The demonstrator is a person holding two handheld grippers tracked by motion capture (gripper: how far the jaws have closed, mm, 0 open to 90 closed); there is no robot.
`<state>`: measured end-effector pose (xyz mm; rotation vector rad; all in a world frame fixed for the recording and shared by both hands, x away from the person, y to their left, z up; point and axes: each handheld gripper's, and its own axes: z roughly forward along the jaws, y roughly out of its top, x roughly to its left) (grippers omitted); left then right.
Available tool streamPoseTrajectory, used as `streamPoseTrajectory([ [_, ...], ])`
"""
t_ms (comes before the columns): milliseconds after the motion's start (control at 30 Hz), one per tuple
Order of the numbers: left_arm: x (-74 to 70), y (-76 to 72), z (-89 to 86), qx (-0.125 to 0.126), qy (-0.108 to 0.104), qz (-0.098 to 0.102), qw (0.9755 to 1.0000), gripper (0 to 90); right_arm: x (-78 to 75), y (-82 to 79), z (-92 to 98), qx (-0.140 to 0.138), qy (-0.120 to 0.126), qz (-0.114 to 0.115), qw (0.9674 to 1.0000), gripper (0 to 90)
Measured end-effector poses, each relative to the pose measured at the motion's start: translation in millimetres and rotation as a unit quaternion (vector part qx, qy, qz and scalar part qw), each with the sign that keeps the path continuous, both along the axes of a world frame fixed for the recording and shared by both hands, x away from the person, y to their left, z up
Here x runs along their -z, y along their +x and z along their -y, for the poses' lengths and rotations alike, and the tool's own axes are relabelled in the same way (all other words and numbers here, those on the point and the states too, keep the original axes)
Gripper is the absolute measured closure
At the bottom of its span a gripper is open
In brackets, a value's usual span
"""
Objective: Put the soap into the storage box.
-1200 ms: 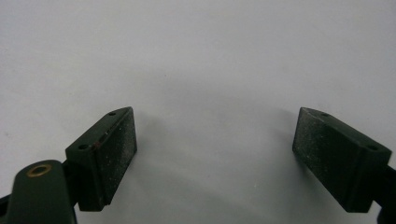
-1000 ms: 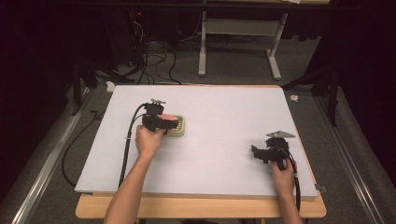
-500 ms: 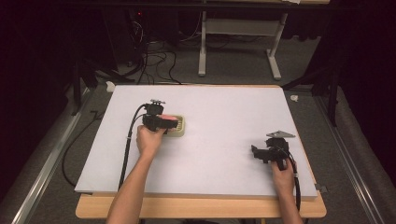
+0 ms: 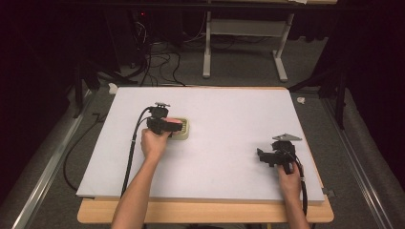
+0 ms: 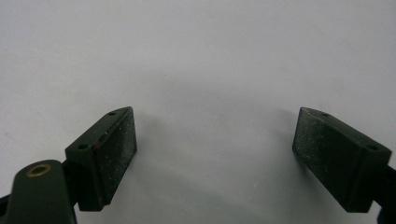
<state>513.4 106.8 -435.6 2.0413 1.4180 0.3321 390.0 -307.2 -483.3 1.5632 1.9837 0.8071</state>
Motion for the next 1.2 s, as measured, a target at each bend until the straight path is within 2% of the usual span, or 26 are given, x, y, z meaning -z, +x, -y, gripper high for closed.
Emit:
streamPoseTrajectory([
  [267,5.3,2.3,2.9,0.001,0.008,-0.004,1.0,13.9,0.0,-0.1,-0.1,0.001,0.0,0.0,1.0,14.3],
  [633,6.5,3.7,3.1,-0.003,0.008,-0.005,0.9999,13.9,-0.1,-0.1,-0.1,0.001,0.0,-0.001,1.0,14.3],
  [1200,12.3,7.0,6.7,-0.004,-0.001,-0.007,1.0,13.9,0.0,-0.1,-0.1,0.001,0.0,0.0,1.0,14.3],
])
